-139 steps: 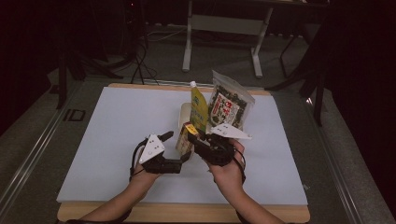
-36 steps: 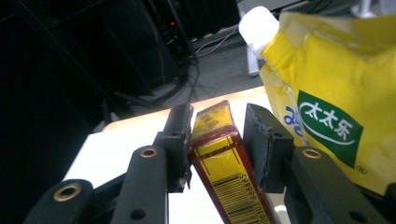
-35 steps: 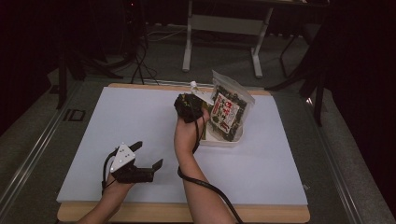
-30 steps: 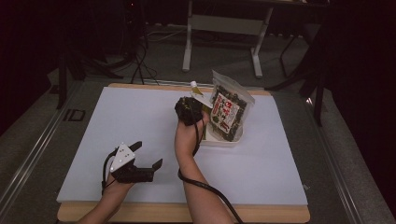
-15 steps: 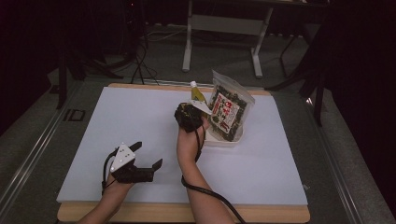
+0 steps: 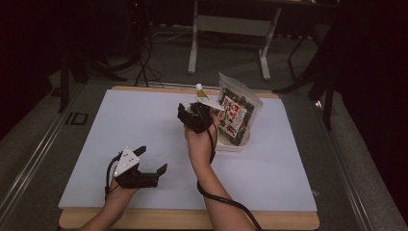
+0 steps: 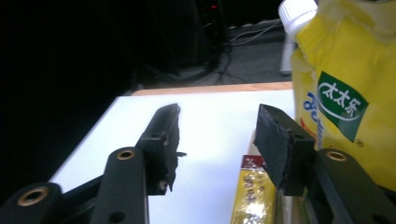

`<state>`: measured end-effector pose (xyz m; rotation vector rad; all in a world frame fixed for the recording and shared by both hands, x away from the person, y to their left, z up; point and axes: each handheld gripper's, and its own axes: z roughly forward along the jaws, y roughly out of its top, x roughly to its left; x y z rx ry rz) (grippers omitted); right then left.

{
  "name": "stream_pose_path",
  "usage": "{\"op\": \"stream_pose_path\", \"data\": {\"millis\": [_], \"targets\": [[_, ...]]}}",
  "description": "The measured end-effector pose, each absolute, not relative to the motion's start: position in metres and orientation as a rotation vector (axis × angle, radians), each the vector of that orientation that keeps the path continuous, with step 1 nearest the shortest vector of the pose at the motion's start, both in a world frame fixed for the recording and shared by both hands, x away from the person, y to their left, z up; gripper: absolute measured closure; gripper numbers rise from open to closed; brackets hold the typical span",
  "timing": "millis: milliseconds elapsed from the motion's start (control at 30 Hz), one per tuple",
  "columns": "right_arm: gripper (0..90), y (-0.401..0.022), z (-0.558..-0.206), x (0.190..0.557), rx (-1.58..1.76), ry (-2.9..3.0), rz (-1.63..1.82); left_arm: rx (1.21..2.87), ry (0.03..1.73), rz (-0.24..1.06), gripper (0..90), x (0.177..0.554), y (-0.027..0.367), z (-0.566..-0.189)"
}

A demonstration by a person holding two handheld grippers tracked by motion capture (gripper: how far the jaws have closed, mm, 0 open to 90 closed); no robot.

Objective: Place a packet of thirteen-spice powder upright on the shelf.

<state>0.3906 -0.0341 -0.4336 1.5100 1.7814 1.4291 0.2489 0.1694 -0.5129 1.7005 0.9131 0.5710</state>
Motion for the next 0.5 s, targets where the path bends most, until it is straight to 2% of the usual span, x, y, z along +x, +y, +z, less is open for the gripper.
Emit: {"op": "stream_pose_path", "data": {"millis": [200,467,500], "targets": [[42.0,-0.040,-0.425,0.381,1.434,1.849,1.450,1.702,0.912,0.568,2.5,0.249,0.169,-0.513],[20.2,-0.052,-0.423,0.367,1.249,1.999,1.507,1.709,0.907,0.572,2.5,0.249,0.169,-0.513],[19.7,-0.054,-0.423,0.366,1.237,2.011,1.509,1.708,0.908,0.568,2.5,0.249,0.169,-0.514]]}}
